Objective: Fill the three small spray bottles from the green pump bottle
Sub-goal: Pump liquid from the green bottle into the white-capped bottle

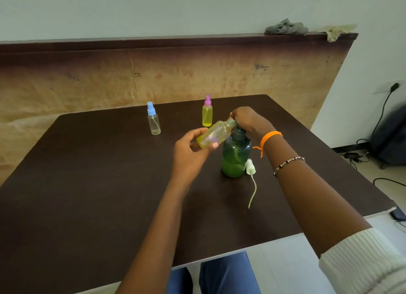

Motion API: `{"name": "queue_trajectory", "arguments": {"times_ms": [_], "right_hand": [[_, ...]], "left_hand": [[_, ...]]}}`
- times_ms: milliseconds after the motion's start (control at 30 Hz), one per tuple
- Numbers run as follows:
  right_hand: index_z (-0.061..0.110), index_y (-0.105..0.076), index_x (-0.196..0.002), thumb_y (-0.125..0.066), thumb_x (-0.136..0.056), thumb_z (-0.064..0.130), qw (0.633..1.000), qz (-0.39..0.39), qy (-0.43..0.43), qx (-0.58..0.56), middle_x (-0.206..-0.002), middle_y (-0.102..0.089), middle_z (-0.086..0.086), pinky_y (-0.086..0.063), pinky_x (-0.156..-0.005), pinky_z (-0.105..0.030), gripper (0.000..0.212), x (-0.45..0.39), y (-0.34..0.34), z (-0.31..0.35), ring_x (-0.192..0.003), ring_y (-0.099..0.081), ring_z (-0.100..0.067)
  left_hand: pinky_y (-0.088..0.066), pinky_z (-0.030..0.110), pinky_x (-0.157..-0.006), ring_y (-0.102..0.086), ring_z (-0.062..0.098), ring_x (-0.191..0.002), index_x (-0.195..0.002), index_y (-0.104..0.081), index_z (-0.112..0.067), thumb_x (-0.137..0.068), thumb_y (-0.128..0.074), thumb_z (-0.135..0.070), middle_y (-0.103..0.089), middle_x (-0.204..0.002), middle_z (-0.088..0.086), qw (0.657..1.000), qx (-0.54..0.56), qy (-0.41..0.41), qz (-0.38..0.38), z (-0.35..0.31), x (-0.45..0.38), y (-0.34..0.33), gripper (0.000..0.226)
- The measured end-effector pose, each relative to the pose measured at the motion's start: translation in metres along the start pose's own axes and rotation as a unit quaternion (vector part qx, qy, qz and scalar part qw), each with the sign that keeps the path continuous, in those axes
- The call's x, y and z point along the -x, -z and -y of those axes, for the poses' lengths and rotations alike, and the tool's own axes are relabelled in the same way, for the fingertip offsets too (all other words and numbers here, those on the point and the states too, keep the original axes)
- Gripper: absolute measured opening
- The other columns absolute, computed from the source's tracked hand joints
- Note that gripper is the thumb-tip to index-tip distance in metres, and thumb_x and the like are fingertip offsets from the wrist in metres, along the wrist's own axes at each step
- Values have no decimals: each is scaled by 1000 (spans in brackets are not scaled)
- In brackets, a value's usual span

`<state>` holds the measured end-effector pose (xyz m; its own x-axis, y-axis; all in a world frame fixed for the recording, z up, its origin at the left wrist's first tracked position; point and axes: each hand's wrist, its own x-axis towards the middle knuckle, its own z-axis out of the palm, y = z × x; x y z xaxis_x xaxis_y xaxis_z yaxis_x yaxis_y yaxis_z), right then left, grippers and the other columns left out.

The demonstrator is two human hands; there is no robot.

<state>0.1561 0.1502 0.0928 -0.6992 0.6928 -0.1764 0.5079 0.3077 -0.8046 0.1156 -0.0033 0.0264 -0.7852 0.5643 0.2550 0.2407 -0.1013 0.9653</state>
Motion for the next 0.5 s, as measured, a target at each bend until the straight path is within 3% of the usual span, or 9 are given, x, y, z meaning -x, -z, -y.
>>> {"name": "queue_trajectory", "arguments": {"times_ms": [67, 167, 233, 267, 333, 400, 500], "right_hand": [[14, -43, -63, -34, -96, 7, 1000, 5, -1, 13, -67, -47, -4, -47, -76, -33, 36, 0, 1, 1, -60, -45, -14], [5, -49, -64, -34, -97, 10, 1000, 24, -8, -7, -48, -56, -9, -41, -41, -13, 37, 4, 4, 9, -45, -53, -17], [5, -49, -65, -34, -98, 11, 1000, 21, 0, 1, -32, -53, -2, -31, -29, -8, 37, 5, 6, 9, -29, -51, -8], [5, -49, -64, -34, -99, 11, 1000, 12, 2, 3, -32, -53, -1, -32, -30, -9, 38, 4, 5, 8, -30, -51, -8], [9, -45, -63, -32, -98, 8, 999, -5, 9, 35, -47, -52, -5, -41, -46, -16, 38, 5, 3, 6, -51, -56, -18], [11, -42, -63, -30, -98, 5, 998, -9, 9, 69, -63, -44, -3, -42, -59, -25, 37, 8, 0, 5, -66, -50, -23], [6, -45, -64, -31, -95, -1, 996, -8, -2, 85, -63, -44, -7, -35, -49, -23, 34, 9, -2, 7, -59, -46, -21]], "left_hand": [[-47, 10, -70, -62, -4, -83, -107, -65, -23, -77, -75, -12, -70, -99, -9, 1000, 0, -2, -1, -2, 0, 1, 34], [-47, 9, -70, -62, -3, -85, -107, -64, -24, -77, -75, -12, -69, -100, -9, 1000, 3, -6, 4, -5, 0, 4, 34], [-47, 9, -70, -62, -4, -85, -108, -64, -24, -77, -76, -12, -69, -101, -10, 1000, 3, -5, 3, -6, 0, 6, 35], [-47, 9, -70, -62, -4, -85, -108, -64, -23, -77, -76, -12, -69, -101, -9, 1000, 3, -4, 3, -6, -1, 6, 35], [-47, 10, -70, -62, -4, -84, -108, -65, -23, -77, -76, -12, -70, -100, -10, 1000, 1, -1, 2, -4, -1, 4, 35], [-47, 10, -70, -62, -5, -81, -106, -65, -25, -77, -75, -13, -70, -98, -10, 1000, -2, 2, -1, -2, 1, 2, 33], [-46, 11, -69, -61, -4, -82, -102, -64, -31, -77, -76, -15, -70, -98, -10, 1000, -6, 0, -2, -3, 1, 2, 32]]}}
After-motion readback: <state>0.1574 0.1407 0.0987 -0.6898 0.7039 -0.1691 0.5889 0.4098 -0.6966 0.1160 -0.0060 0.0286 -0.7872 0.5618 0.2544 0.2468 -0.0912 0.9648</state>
